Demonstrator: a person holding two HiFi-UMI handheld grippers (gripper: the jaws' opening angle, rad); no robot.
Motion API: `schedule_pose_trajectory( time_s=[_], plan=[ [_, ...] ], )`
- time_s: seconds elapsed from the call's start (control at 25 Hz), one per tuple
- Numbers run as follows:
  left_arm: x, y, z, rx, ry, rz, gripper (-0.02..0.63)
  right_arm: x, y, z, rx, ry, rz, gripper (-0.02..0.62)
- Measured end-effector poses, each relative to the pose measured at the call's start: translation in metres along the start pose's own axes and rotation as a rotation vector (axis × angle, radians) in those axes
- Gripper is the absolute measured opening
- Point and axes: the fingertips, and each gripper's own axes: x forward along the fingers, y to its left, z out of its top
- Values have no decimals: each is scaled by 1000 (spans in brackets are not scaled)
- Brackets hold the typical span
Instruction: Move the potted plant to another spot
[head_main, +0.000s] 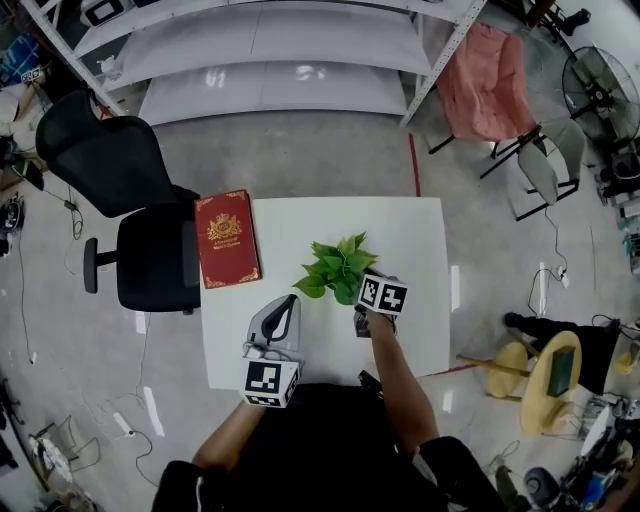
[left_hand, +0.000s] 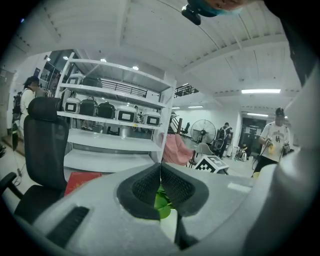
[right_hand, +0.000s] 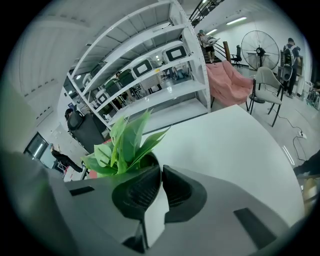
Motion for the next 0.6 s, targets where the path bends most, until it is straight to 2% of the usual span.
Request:
schedule_pose_trajectory(
  time_s=[0.24,0.6],
  plan=[
    [8,9,-1,-7,6,-5,17,15,-3,16,17,-4,-14,26],
    [13,20,-4,-22,16,0,17,32,-7,21,46,19,-26,28]
  ],
)
